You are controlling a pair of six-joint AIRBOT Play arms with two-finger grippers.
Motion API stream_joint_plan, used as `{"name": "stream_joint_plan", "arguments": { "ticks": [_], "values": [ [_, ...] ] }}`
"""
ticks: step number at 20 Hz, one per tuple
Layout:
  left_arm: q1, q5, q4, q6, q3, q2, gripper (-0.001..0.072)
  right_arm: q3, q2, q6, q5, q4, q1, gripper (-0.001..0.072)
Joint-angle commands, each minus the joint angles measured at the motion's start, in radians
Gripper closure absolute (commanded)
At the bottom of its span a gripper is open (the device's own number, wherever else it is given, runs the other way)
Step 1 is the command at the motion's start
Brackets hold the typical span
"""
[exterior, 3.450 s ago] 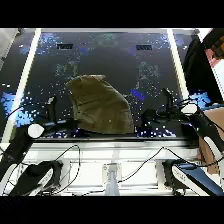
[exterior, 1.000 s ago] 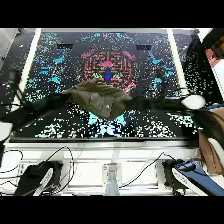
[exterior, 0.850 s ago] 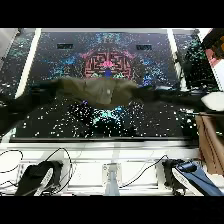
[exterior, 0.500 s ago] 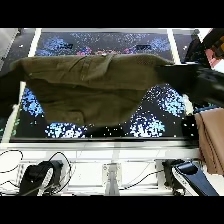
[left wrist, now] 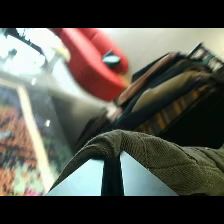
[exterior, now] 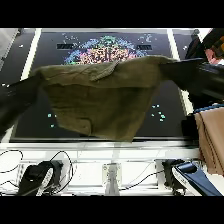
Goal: Fold the clothes and pants, and hang the long-sleeved shirts on hangers.
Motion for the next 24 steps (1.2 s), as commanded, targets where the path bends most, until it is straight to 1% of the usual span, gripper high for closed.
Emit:
{"name": "stream_joint_plan", "arguments": {
  "ticks": [1,4,6,7,8,9,11,13,14,16,18,20,21,24],
  "values": [
    [0.0,-0.005,-0.006,-0.01,-0.048,-0.212,0.0645,-0.053,-0.201,0.005,-0.056,-0.094,0.0,0.0691],
    [-0.003,0.081,-0.015,-0.003,-0.049,-0.483,0.0644,-0.07,-0.436,0.002,-0.134,-0.068,0.0,0.0691],
    [-0.005,0.163,-0.05,-0.003,-0.046,-0.655,0.0644,-0.068,-0.553,-0.002,-0.199,-0.051,0.0,0.0691],
    [-0.001,0.183,-0.062,-0.002,-0.043,-0.712,0.0644,-0.068,-0.592,-0.001,-0.212,-0.052,0.0,0.0691],
    [0.005,0.186,-0.061,0.003,-0.035,-0.758,0.0644,-0.068,-0.621,-0.001,-0.205,-0.053,-0.006,0.0691],
    [0.013,0.185,-0.062,0.032,-0.03,-0.785,0.0644,-0.068,-0.639,0.0,-0.175,-0.053,-0.007,0.0691],
    [0.038,0.154,-0.057,0.105,-0.027,-0.793,0.0645,-0.068,-0.642,-0.002,-0.07,-0.06,-0.006,0.0691],
    [0.086,0.047,-0.048,0.118,-0.022,-0.78,0.0645,-0.068,-0.64,-0.013,0.06,-0.079,-0.006,0.0691],
    [0.116,-0.052,-0.022,0.118,-0.014,-0.777,0.0646,-0.068,-0.64,-0.013,0.133,-0.105,-0.006,0.0691],
    [0.168,-0.254,0.084,0.117,0.0,-0.777,0.0646,-0.068,-0.64,-0.013,0.269,-0.134,-0.006,0.0691],
    [0.206,-0.397,0.187,0.117,0.001,-0.777,0.0646,-0.069,-0.64,-0.013,0.357,-0.155,0.008,0.0691],
    [0.22,-0.467,0.278,0.117,0.001,-0.777,0.0646,-0.079,-0.642,-0.013,0.367,-0.192,0.048,0.0691],
    [0.219,-0.471,0.304,0.117,0.001,-0.777,0.0645,-0.091,-0.642,-0.013,0.349,-0.199,0.072,0.0691],
    [0.219,-0.469,0.313,0.133,0.001,-0.781,0.0646,-0.158,-0.642,-0.004,0.235,-0.232,0.137,0.0691]
  ]
}}
